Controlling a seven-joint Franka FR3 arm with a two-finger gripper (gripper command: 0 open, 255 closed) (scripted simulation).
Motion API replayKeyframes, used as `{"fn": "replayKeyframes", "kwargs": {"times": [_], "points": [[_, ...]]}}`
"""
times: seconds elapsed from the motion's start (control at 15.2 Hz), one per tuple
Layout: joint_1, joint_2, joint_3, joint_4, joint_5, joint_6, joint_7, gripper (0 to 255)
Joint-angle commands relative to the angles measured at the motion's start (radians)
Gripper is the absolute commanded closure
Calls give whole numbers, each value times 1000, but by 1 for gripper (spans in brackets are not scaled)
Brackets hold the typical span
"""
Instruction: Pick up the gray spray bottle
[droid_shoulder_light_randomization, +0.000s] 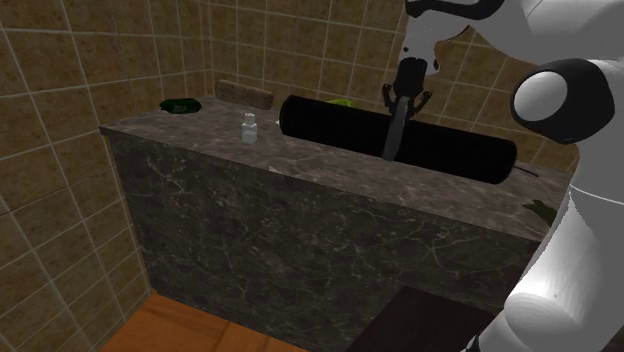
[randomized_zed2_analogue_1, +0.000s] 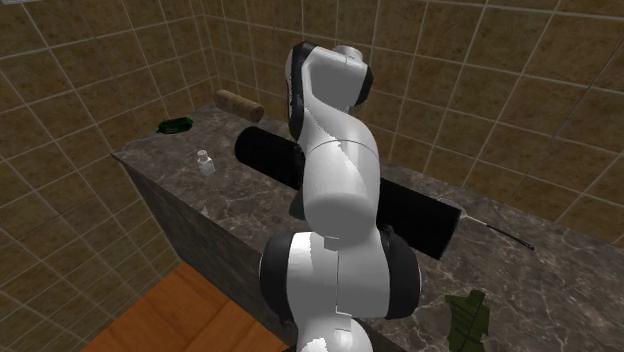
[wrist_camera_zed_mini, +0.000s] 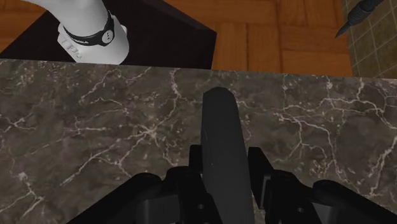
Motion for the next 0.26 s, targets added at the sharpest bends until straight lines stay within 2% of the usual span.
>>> {"fn": "replayKeyframes", "kwargs": {"times": [0.0, 0.2], "points": [[-5, 18, -1, 51, 9, -34, 9, 255], [-9, 27, -1, 81, 15, -53, 14, 255]]}}
